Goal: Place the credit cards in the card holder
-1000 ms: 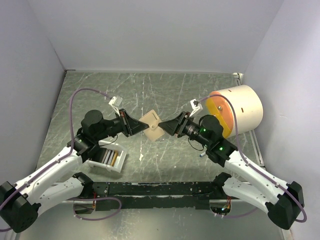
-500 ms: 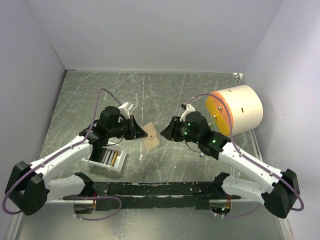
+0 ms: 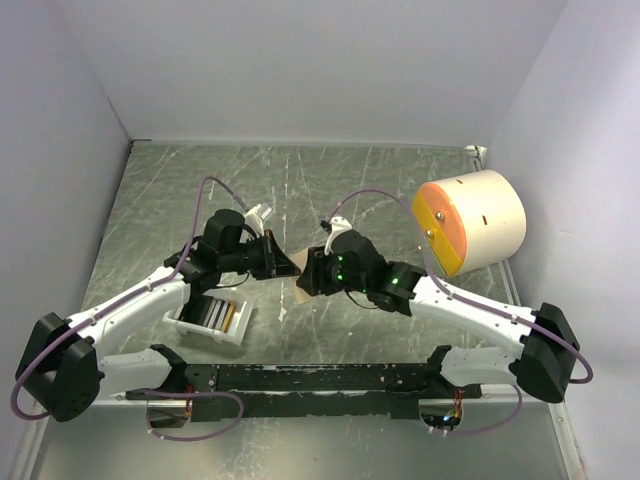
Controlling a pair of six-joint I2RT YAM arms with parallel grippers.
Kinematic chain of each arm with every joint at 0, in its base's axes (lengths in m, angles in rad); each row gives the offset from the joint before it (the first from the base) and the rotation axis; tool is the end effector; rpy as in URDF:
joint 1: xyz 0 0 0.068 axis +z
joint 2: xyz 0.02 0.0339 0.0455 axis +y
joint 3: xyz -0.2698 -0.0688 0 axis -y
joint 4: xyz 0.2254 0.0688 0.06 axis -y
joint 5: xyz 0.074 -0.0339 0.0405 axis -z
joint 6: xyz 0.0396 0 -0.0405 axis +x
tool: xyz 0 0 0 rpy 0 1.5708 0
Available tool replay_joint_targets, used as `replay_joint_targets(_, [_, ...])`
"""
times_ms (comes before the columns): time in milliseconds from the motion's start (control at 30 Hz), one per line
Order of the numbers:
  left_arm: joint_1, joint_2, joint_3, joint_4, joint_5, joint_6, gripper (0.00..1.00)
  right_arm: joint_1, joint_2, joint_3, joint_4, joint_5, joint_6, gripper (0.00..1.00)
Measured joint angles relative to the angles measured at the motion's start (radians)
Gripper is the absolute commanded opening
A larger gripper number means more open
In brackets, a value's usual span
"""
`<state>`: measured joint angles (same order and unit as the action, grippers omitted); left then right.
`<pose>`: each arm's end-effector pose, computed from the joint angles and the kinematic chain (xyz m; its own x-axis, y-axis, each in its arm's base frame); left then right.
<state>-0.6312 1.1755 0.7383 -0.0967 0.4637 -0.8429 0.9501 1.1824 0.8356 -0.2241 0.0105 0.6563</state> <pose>0.1832 -0.1559 0.2657 -0.8994 -0.1697 -0.4028 0.2512 0.5534 -0.7941 0.1433 0.1997 0.2816 -0.7422 0.0110 -0.6701 -0.4486 0.7347 0.5089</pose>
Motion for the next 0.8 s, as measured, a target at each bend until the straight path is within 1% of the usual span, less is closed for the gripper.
replay_joint_targets(167, [0.002,-0.005,-0.021,0.002,0.016,-0.023,0.07,0.043,0.037,0.019,-0.015,0.047,-0.029,0.42])
replay_joint_targets(300, [0.002,-0.007,-0.024,0.002,0.022,-0.028,0.07,0.058,0.037,0.022,-0.02,0.077,-0.038,0.35])
replay_joint_targets(633, [0.003,-0.014,-0.024,-0.005,0.023,-0.026,0.07,0.071,0.042,0.024,-0.022,0.13,-0.048,0.28])
replay_joint_targets(767, [0.006,-0.022,-0.03,-0.008,0.025,-0.026,0.07,0.073,0.046,0.03,-0.029,0.166,-0.049,0.22])
replay_joint_targets(800, [0.006,-0.023,-0.031,-0.006,0.026,-0.026,0.07,0.074,0.046,0.03,-0.029,0.172,-0.05,0.19])
